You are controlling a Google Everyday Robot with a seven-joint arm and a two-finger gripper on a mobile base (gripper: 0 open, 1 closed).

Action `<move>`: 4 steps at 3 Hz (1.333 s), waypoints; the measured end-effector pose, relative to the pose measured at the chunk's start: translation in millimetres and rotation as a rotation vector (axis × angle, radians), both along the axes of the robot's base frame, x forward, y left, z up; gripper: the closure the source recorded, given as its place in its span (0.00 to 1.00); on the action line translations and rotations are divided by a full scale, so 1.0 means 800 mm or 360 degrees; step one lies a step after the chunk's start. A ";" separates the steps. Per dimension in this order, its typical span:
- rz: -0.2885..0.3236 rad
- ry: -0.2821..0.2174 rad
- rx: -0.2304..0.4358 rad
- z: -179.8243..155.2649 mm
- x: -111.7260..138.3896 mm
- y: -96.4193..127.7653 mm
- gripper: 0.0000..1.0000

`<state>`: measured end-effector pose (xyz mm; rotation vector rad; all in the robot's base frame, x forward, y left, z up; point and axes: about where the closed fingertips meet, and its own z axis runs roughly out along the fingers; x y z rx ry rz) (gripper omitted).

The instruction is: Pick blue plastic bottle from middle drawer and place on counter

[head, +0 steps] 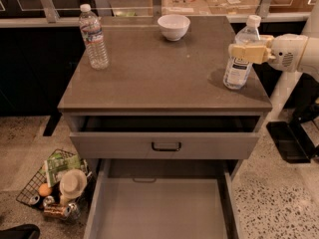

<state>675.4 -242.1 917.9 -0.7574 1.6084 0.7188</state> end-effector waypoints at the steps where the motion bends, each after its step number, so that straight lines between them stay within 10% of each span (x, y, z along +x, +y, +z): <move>1: 0.0002 0.0001 0.0001 0.000 0.001 0.001 0.84; 4: 0.0005 0.0001 0.0001 0.002 0.001 0.002 0.15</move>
Offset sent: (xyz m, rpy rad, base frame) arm 0.0005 0.0008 0.0001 0.0005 0.0008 0.0015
